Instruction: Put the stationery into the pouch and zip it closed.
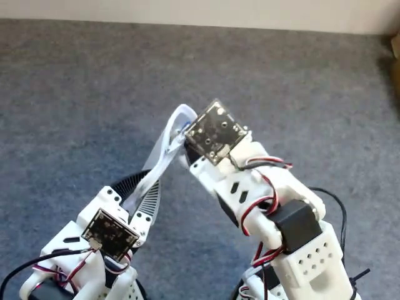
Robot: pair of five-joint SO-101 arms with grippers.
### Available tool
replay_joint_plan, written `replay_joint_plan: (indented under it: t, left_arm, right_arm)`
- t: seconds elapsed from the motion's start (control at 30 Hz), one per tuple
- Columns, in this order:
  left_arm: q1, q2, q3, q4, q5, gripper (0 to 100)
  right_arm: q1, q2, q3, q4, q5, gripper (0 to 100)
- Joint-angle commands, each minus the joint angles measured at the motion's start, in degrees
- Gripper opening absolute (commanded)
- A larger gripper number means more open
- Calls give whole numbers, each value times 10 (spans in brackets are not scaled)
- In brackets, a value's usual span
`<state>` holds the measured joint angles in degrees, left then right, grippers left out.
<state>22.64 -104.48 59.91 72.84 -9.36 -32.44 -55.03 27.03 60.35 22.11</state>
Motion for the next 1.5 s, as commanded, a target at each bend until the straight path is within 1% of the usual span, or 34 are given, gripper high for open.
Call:
replay_joint_plan:
  t: [0.0,0.1,0.27,0.47,0.6,0.7,0.8,0.9,1.0,1.1,1.2,1.3,1.37,1.4,1.47]
  left_arm:
    - [7,-3,10,17,-1,5]
    - [8,-3,10,17,-1,5]
    - [9,-3,17,15,-2,5]
    - [9,-3,16,15,-2,5]
    - [9,-3,16,15,-2,5]
    - [9,-3,16,15,-2,5]
    - [9,-3,16,15,-2,5]
    - [9,-3,15,15,-2,5]
    - [7,-3,15,15,-2,5]
    - [7,-3,15,13,-1,6]
    - [8,-3,12,11,-1,15]
    - [7,-3,-6,16,1,97]
    - [7,-3,-11,16,18,162]
    - [8,-3,-13,16,28,183]
    - [9,-2,-16,16,29,192]
  right_arm:
    - [52,-3,-4,-60,-28,5]
    - [86,-3,-2,-109,-52,5]
    - [120,6,0,-164,-66,5]
    - [158,125,-10,-175,-65,5]
    - [197,215,-54,-190,-67,5]
    - [218,255,-81,-188,-67,5]
    - [224,259,-90,-164,-66,5]
    - [220,247,-102,-120,-65,5]
    - [196,203,-112,-82,-62,5]
    - [153,142,-103,-29,-30,5]
    - [120,80,-85,15,-22,5]
    - [87,27,-65,61,-19,5]
    - [65,-5,-50,91,-19,5]
    - [54,-18,-43,103,-19,5]
    - [38,-44,-34,130,-19,5]
